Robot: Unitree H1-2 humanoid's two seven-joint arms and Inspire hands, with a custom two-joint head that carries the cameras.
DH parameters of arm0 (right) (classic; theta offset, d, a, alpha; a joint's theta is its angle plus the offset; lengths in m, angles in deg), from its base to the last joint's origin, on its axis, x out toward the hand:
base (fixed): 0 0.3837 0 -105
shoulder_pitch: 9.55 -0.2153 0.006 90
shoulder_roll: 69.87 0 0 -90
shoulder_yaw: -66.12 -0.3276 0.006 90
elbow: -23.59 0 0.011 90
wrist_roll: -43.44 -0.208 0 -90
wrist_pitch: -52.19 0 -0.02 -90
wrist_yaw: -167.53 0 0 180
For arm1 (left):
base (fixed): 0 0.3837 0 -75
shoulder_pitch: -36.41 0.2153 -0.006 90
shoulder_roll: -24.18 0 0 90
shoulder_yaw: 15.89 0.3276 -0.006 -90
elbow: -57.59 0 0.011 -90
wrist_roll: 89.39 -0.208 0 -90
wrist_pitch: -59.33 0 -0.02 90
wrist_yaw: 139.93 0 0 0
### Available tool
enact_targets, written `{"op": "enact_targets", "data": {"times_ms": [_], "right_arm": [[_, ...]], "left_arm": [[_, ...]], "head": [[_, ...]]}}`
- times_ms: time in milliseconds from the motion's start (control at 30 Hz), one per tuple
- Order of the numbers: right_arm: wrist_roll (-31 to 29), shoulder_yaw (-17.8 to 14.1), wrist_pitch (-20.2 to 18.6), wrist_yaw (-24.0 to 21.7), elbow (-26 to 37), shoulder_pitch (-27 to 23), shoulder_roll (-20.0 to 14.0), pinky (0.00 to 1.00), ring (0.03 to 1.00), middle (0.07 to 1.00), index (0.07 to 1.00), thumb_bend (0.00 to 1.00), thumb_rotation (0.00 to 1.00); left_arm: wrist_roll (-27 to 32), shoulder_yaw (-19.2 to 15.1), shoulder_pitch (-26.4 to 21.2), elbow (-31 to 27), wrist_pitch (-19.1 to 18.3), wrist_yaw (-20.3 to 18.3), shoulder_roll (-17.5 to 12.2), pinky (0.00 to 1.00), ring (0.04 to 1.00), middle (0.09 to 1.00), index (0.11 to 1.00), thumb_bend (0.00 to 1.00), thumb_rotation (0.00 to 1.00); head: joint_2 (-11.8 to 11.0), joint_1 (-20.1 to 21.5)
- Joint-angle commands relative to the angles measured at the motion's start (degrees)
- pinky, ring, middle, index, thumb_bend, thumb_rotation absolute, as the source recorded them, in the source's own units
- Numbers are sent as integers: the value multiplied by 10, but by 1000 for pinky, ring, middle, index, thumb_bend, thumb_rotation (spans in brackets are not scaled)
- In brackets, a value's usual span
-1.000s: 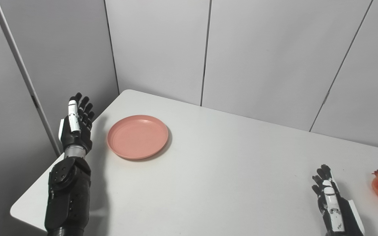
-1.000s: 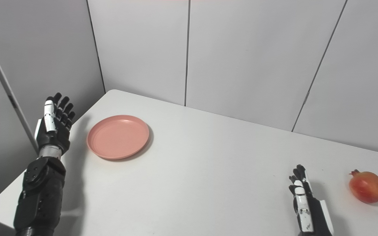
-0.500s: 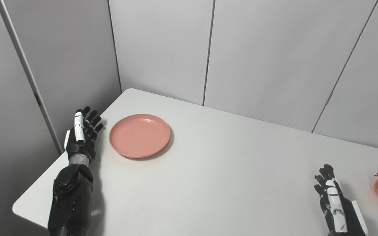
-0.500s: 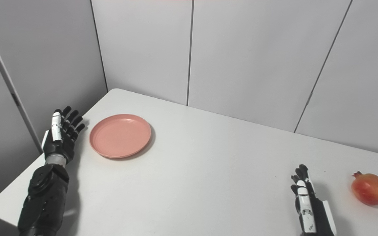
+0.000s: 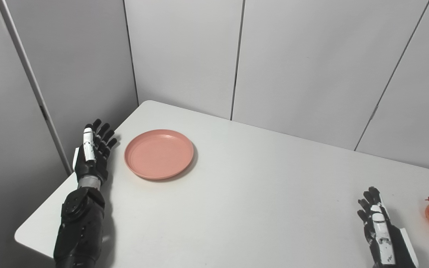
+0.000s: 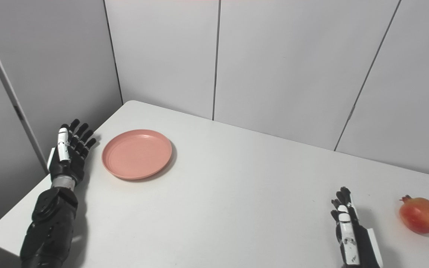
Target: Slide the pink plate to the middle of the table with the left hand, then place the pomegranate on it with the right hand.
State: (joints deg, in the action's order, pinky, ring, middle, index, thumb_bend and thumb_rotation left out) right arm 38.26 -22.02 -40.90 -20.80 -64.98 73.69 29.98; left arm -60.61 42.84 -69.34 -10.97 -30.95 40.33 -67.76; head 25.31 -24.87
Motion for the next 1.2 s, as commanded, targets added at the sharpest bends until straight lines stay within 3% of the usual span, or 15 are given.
{"op": "enact_targets", "data": {"times_ms": [0,167,433,800,1000,1167], "right_arm": [[-3,-2,8,-3,19,-16,-2,1000,1000,1000,1000,59,1000],[-1,-2,13,-2,15,-18,-1,1000,1000,1000,1000,61,1000],[0,0,19,-4,14,-16,-1,1000,1000,1000,1000,56,1000],[-4,-1,16,-3,14,-17,4,1000,1000,1000,1000,53,1000],[-2,0,14,-2,11,-17,4,1000,1000,1000,1000,75,1000],[8,3,32,-2,3,-16,3,1000,1000,1000,1000,78,1000]], "left_arm": [[3,6,-16,5,6,-8,-6,901,903,906,899,347,1000],[-2,13,-21,1,-5,5,2,858,887,898,894,329,1000],[-4,37,-23,17,18,-25,1,911,906,913,906,379,1000],[-3,64,-25,-17,-16,-19,14,968,952,949,931,331,1000],[-13,82,-33,7,-4,-29,17,921,917,920,909,351,1000],[-7,91,-37,-9,-29,-26,27,903,910,913,906,348,1000]], "head": [[2,2],[3,2],[5,7],[7,12],[10,16],[12,21]]}}
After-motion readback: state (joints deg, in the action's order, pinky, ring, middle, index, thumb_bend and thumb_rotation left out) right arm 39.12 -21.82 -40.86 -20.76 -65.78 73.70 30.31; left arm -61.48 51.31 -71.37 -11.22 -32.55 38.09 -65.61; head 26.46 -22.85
